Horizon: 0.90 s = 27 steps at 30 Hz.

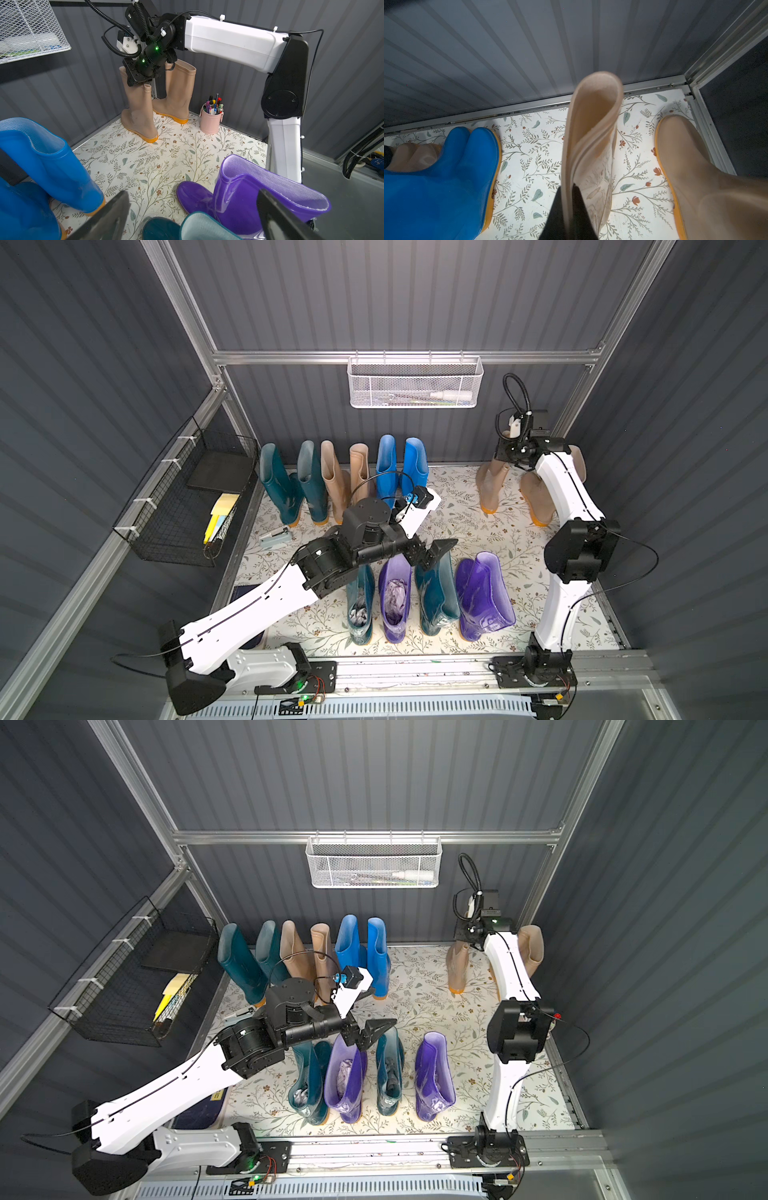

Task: Match and arrange rain boots in pairs
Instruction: Pick up the rain boot at the center of the board, then place the rain boot at the center of the board.

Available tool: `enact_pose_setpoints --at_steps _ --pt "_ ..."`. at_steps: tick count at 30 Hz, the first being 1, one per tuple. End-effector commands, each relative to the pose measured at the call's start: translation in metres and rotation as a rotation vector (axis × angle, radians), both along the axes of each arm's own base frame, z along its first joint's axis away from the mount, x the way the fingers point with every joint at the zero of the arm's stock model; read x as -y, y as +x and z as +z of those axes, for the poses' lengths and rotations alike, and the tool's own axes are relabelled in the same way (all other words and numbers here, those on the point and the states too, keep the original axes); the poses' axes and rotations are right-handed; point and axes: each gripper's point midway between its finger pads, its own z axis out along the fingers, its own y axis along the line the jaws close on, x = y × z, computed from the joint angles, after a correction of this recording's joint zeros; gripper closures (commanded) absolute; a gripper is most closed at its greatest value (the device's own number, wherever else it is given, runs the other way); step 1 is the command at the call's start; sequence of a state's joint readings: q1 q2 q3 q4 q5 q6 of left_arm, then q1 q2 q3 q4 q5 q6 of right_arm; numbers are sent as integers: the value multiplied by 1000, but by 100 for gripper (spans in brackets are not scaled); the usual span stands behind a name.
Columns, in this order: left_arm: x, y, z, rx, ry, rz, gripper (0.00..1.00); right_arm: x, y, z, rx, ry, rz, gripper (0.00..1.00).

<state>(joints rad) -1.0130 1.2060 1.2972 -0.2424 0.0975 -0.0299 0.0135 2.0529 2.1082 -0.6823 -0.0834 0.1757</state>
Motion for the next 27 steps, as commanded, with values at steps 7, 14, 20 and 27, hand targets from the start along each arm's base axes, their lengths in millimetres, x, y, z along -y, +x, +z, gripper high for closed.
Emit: enact_pose_setpoints --at_steps 7,14,20,27 --pt "-11 -5 6 -1 -22 15 3 -32 -10 63 116 52 112 100" --pt "-16 -5 5 2 -24 26 3 -80 -10 67 120 51 203 100" --pt "-21 -8 7 4 -27 31 3 -142 -12 56 100 52 312 100" --pt "-25 -10 8 0 -36 36 3 -200 -23 33 49 57 417 100"
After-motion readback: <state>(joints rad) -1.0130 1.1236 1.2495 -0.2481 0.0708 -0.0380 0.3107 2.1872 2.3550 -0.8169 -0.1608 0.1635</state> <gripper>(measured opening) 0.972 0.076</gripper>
